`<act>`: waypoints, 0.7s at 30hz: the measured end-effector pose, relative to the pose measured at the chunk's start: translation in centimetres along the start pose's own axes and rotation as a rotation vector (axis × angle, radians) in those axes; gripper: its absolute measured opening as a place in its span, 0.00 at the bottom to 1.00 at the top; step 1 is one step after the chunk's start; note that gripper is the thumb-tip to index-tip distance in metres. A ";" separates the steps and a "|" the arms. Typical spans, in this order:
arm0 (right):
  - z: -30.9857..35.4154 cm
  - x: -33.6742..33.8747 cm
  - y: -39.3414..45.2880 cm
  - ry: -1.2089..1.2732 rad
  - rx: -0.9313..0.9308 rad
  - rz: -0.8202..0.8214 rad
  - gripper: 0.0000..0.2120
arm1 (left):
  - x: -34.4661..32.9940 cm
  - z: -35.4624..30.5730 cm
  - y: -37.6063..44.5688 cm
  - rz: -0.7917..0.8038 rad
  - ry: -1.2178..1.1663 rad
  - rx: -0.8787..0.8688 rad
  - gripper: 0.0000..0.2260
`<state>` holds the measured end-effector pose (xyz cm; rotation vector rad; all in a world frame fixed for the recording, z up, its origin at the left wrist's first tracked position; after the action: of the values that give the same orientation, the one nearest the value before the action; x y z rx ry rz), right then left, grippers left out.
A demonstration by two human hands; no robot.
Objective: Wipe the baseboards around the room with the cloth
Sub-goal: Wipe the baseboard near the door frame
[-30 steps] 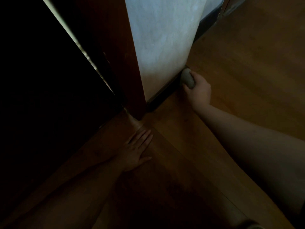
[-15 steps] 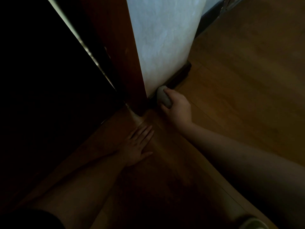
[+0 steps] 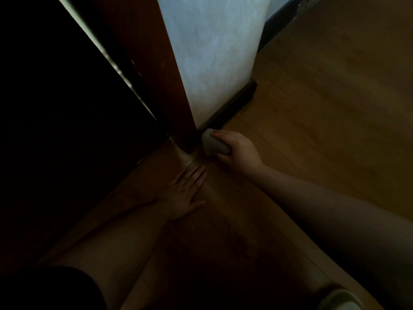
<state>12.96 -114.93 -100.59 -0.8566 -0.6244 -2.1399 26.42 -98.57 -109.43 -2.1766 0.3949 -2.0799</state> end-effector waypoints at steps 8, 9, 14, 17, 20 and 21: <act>-7.7 5.6 -1.8 0.037 -0.485 -0.256 0.26 | 0.0 0.1 0.1 -0.036 0.007 -0.004 0.36; -8.4 6.4 -1.5 0.070 -0.559 -0.304 0.27 | -0.1 0.1 0.1 -0.035 0.004 -0.003 0.36; -10.2 8.1 0.8 0.135 -0.716 -0.409 0.29 | -0.2 0.1 0.1 -0.064 0.015 0.000 0.36; -10.0 6.7 2.7 0.145 -0.718 -0.325 0.29 | -0.3 0.0 0.2 -0.067 -0.001 -0.003 0.36; -8.6 4.6 3.9 0.197 -0.694 -0.309 0.30 | -0.3 0.1 0.2 -0.054 -0.015 0.000 0.36; -8.0 4.0 3.8 0.211 -0.702 -0.320 0.30 | -0.3 0.1 0.2 -0.044 -0.013 -0.002 0.36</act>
<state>10.86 -124.30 -102.28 -0.9043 0.1365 -2.7525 26.49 -98.67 -109.77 -2.2180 0.3507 -2.0874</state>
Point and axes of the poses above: each hand's wrist, its own y-axis towards the middle knuckle, its own x-axis out of the back of the hand, z = x × y, the point moved 5 cm from there along y, towards the middle knuckle, and after that the axes turned 8 degrees about x, right-handed, at the moved point
